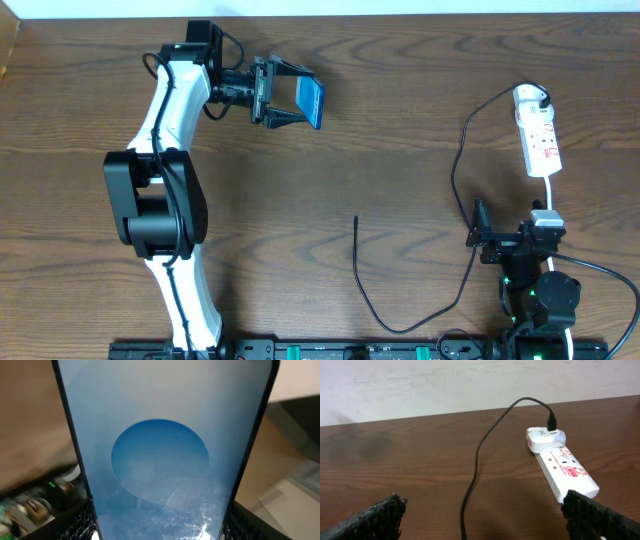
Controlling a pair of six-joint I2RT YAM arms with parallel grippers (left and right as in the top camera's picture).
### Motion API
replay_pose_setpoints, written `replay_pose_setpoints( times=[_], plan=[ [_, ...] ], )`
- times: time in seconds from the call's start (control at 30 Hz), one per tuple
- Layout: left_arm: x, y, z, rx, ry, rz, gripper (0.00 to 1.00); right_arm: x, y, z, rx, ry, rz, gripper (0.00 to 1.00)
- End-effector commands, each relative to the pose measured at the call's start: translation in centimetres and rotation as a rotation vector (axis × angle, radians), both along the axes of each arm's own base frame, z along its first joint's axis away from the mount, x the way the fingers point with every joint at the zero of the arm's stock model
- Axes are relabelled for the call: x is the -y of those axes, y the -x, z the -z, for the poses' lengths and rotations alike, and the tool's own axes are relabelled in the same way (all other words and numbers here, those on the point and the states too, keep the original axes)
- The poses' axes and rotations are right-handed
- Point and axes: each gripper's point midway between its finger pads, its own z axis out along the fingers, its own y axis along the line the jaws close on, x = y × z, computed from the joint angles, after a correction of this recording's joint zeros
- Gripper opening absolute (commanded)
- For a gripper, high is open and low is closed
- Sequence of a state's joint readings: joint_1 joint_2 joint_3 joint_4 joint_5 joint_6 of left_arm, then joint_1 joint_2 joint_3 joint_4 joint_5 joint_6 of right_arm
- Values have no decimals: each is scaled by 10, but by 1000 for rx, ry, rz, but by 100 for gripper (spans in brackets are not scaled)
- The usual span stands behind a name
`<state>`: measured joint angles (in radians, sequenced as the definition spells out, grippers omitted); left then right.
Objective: Plug charger to phone and switch on socket
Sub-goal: 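Lift the phone with the left gripper and carry it rightward, then hold the phone raised in the left gripper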
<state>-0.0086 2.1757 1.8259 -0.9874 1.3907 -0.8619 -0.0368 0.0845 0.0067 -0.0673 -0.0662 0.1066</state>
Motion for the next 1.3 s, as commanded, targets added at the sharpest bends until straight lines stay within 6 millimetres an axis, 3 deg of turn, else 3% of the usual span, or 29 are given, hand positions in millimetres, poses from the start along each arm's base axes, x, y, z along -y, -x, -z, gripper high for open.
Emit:
replay_pose_setpoints(
  times=[0.0, 1.27],
  plan=[
    [3, 8, -54, -6, 180, 20, 8, 0, 0, 1, -5, 0, 2, 99],
    [3, 8, -54, -27, 179, 17, 7, 0, 0, 1, -5, 0, 2, 99]
  ],
)
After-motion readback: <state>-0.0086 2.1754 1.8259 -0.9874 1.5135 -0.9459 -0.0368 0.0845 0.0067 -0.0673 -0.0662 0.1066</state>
